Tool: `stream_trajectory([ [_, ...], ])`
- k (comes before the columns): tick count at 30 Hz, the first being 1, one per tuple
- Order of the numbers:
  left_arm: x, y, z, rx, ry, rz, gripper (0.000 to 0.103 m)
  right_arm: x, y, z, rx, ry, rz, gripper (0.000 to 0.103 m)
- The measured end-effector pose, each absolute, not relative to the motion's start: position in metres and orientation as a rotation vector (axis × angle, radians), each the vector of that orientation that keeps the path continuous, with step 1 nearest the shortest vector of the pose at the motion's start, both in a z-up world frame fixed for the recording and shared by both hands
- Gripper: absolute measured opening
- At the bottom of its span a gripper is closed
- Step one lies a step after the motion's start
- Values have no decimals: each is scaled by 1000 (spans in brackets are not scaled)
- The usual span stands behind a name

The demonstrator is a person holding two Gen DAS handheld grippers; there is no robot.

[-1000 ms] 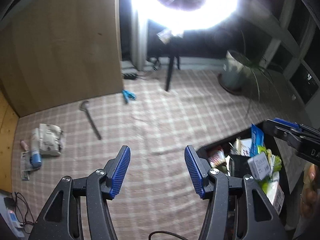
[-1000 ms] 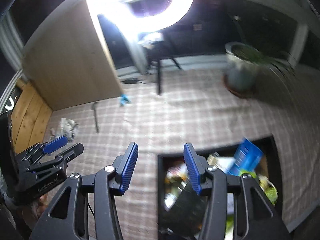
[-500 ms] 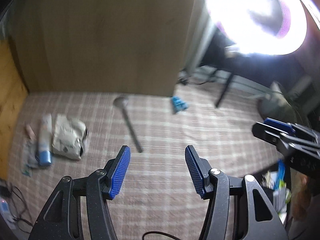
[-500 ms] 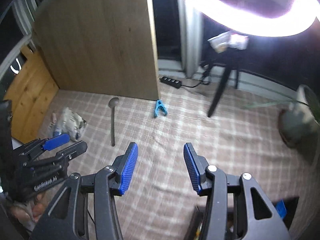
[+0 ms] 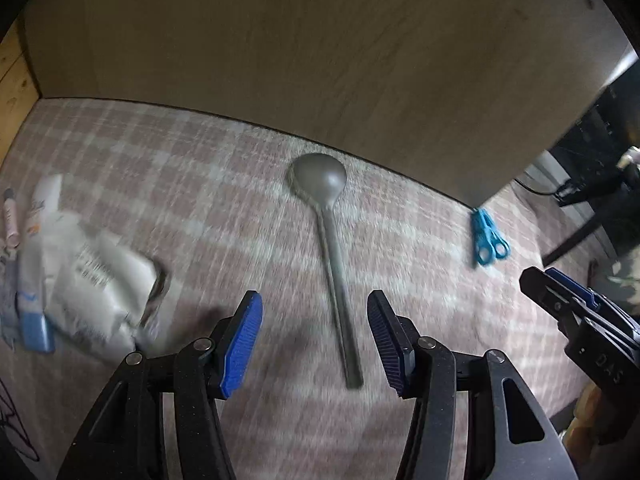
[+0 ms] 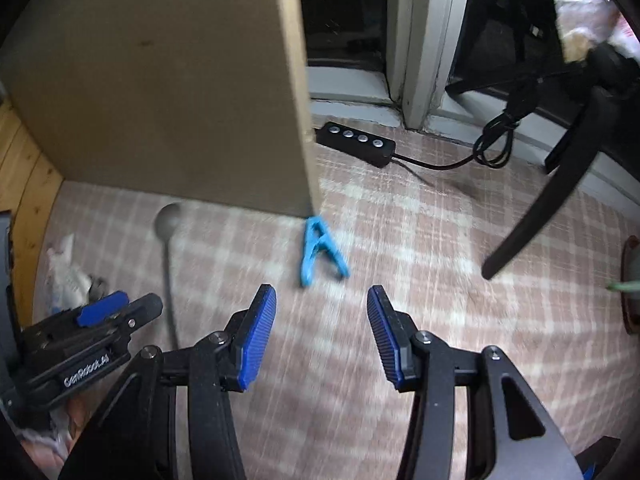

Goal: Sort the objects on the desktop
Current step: 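Reach the left tool to the metal spoon while the right tool reaches the blue clip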

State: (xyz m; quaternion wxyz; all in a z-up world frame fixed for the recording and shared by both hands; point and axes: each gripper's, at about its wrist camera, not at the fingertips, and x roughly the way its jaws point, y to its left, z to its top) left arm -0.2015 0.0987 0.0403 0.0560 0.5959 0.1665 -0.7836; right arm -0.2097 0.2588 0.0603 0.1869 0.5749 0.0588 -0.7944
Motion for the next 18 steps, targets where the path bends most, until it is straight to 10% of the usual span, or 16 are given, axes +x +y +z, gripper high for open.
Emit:
stream_trajectory([
  [12,-235,115,24,1781,333,-2342,50,-245,241,26,1701,225,-2233,47],
  [18,-230,129,23,1759,187,-2364,30,-242,233,23,1687,307,-2239,31],
])
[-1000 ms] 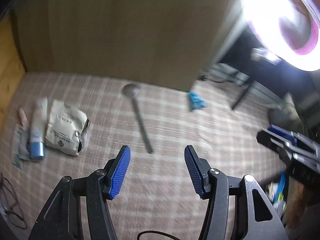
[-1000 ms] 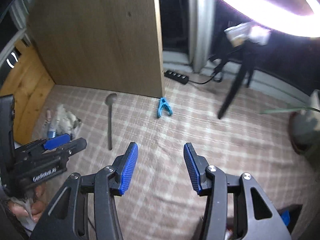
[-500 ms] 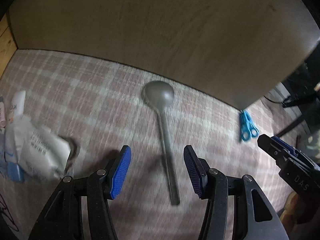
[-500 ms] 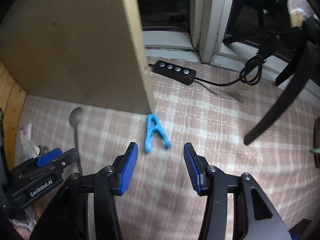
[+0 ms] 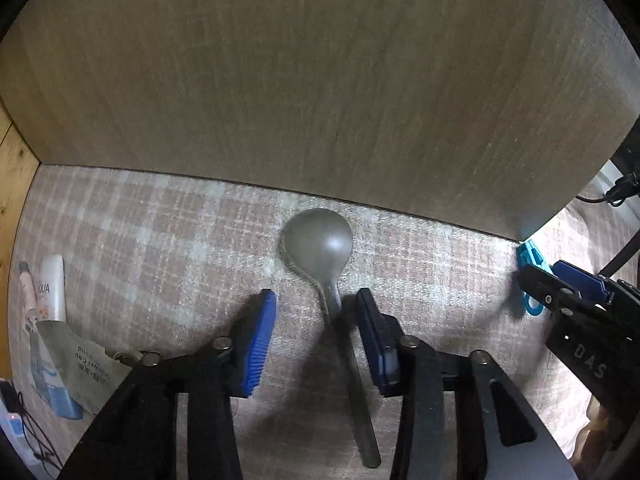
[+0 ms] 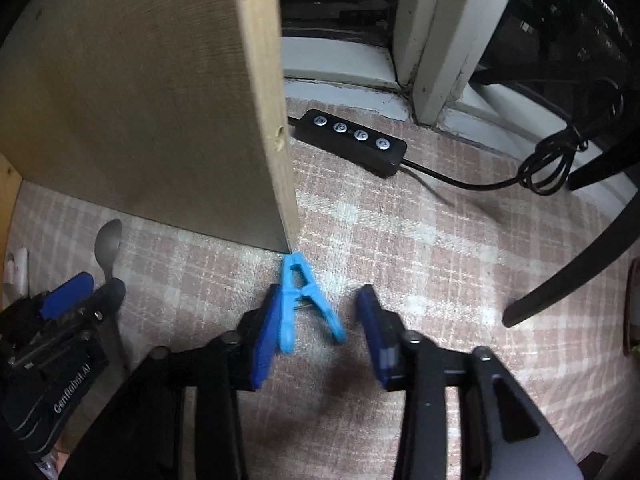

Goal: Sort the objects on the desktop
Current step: 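Reach the left tool to the metal spoon while the right tool reaches the blue clip, then grasp the spoon handle with the left tool while the right tool grasps the blue clip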

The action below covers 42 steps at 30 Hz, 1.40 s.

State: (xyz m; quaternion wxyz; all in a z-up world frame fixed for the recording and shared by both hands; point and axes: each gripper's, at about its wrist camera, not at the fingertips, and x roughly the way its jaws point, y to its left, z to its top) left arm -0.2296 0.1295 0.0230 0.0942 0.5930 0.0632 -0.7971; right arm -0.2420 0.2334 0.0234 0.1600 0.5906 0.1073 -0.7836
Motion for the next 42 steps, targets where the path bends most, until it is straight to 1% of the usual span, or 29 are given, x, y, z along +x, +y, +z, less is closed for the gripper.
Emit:
stream_trajectory([
  [1,-228,131,23,1762,182,-2369,25,-241,233,24,1686,324,-2242,29],
  [4,-222,134,23,1761,170,-2371,15,-237,237,25,1690,309,-2231,29],
  [10,-197,139,22,1777,203,-2385,7,-221,245,26,1709,294,-2220,28],
  [21,-118,151,20,1806,226,-2438,7,-168,266,29,1747,196,-2173,28],
  [27,-63,153,18,1848,364,-2420,7,-128,283,33,1775,40,-2150,28],
  [32,-32,154,22,1853,403,-2399,7,-82,302,44,1748,0,-2168,28],
  [34,-14,169,29,1840,407,-2402,7,-57,318,53,1733,-23,-2178,28],
  [36,-17,171,40,1830,395,-2419,7,-37,330,65,1711,-36,-2200,28],
  [42,6,202,72,1829,341,-2512,7,51,410,95,1667,-77,-2266,28],
])
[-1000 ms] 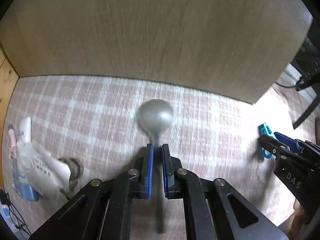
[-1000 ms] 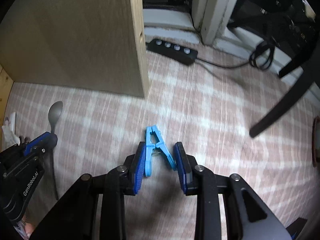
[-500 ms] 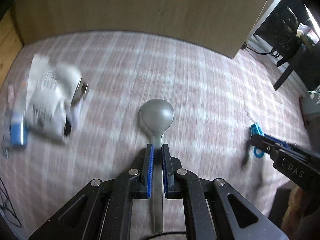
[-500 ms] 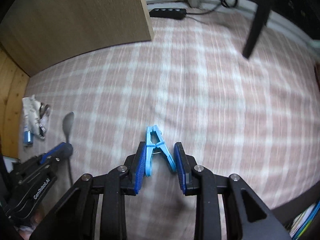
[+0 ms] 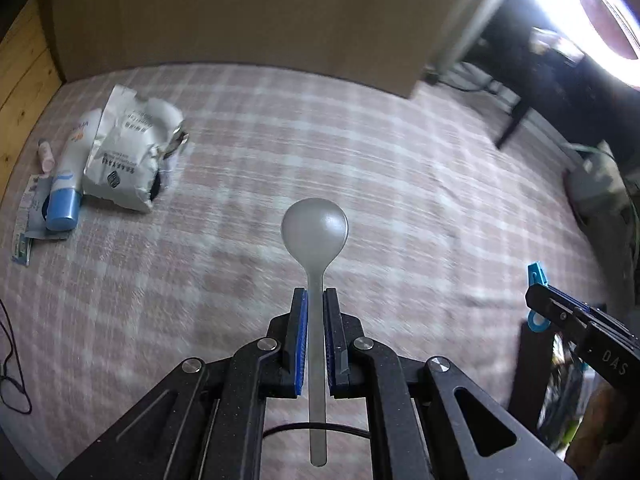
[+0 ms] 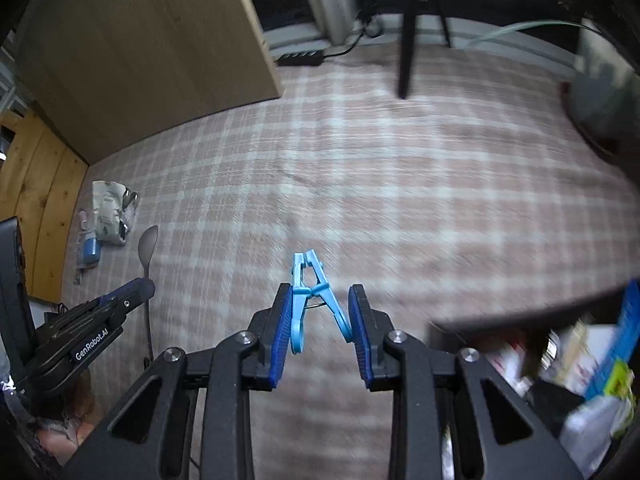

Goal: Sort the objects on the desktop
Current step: 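Grasp the spoon handle with the left tool while the right tool grasps the blue clip, then carry the spoon and blue clip over the black box and open both tools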

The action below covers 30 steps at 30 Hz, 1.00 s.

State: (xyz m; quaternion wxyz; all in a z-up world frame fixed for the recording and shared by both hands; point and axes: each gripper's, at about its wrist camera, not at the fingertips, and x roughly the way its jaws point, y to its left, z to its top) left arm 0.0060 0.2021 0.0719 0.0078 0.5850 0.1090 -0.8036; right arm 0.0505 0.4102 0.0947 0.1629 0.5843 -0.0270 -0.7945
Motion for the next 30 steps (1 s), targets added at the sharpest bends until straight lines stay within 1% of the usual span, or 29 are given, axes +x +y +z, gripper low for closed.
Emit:
stream_trajectory([
  [3,-1,200,85,1847,311,-2568,7,94,450,112,1654,-102,-2308,28],
  [7,-24,234,102,1883,247,-2653,7,136,496,134,1658,-143,-2356,28],
  [10,-19,261,108,1918,205,-2705,7,142,524,153,1662,-165,-2398,28],
  [11,-10,267,118,1931,194,-2721,7,131,518,164,1664,-174,-2408,28],
  [12,-10,276,117,1945,182,-2738,7,141,533,168,1665,-193,-2428,28],
  [13,-8,289,118,1960,164,-2758,7,125,535,185,1666,-201,-2438,28],
  [17,12,332,134,2017,97,-2836,7,92,550,167,1678,-245,-2496,28],
  [24,42,404,149,2109,-41,-2942,7,96,614,163,1719,-348,-2591,28],
  [30,56,449,152,2185,-104,-2977,7,99,649,158,1747,-406,-2633,28],
])
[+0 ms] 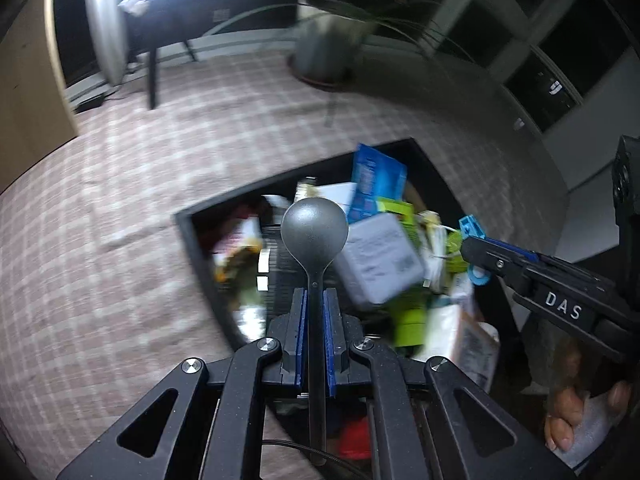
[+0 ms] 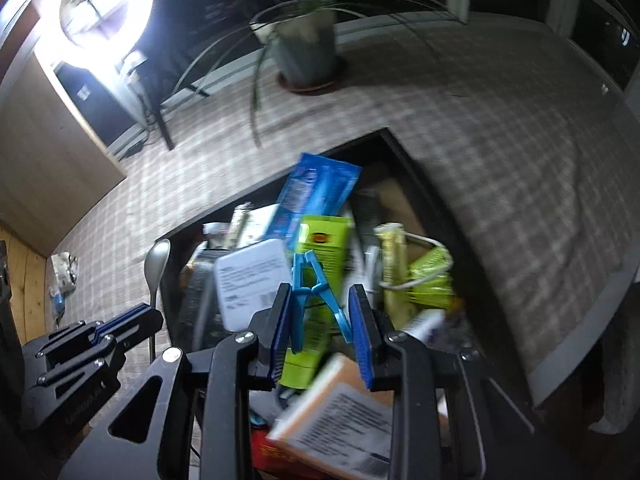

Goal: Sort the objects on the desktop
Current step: 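Carry the spoon and blue clip over the black box and open both tools, then move both tools back to the white shower-cap packet on the table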

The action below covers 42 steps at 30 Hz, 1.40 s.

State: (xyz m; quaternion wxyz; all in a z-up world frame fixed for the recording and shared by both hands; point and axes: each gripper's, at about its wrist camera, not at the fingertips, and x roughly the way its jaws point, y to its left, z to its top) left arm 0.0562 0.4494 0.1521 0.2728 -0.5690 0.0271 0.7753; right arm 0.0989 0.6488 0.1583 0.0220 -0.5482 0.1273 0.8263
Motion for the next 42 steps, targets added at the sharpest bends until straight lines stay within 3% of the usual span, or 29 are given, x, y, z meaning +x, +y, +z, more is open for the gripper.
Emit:
stream_trajectory([
  [15,79,520,159,-1468,167,1989,7,100,676,155,-1705,421,2532,30],
  [19,80,525,162,-1457,166,1995,28,101,677,156,-1704,432,2527,38],
  [42,54,463,159,-1521,97,2119,28,81,619,162,-1764,363,2609,39],
])
